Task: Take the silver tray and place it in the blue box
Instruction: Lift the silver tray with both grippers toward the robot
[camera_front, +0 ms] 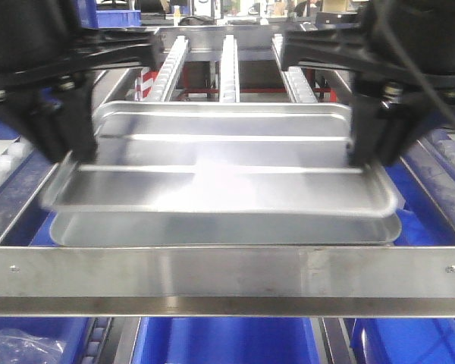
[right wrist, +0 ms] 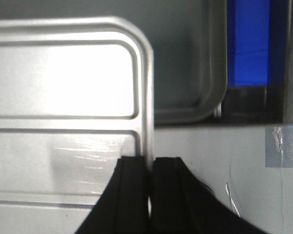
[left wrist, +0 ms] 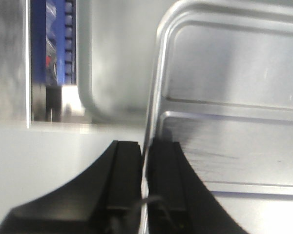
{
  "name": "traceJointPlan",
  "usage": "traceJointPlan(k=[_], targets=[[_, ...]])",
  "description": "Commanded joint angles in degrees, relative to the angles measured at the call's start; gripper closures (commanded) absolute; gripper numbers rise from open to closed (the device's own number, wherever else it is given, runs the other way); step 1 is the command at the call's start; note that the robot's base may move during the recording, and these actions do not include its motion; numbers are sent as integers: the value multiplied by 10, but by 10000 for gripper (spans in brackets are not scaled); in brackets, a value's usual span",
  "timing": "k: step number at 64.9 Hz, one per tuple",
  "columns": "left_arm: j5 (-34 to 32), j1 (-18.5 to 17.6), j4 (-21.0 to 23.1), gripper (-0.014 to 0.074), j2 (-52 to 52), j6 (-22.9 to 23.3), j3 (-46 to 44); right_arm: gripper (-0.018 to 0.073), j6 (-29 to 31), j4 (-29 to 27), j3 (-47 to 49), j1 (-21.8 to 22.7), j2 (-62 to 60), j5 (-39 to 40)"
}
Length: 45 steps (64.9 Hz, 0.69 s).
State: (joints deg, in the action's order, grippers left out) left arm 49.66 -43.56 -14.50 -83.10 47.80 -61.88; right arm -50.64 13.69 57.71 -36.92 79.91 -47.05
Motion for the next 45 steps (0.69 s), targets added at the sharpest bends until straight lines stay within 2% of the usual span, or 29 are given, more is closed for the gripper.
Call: traceJointPlan(k=[1, 9, 16, 34, 45], targets=[[0, -28, -23, 605, 53, 40, 20, 508, -39, 44, -11, -27, -52, -8], [22, -78, -66, 605, 96, 107, 64, 508, -67, 44, -37, -49, -78, -11], [42, -106, -82, 605, 121, 126, 80, 508, -77, 44, -50, -60, -83, -13], [47, -108, -76, 605, 130, 126, 81, 508, -90, 45, -59, -82, -83, -16], [51, -108, -75, 605, 130, 126, 81, 508, -101, 69, -63, -84, -83, -13]])
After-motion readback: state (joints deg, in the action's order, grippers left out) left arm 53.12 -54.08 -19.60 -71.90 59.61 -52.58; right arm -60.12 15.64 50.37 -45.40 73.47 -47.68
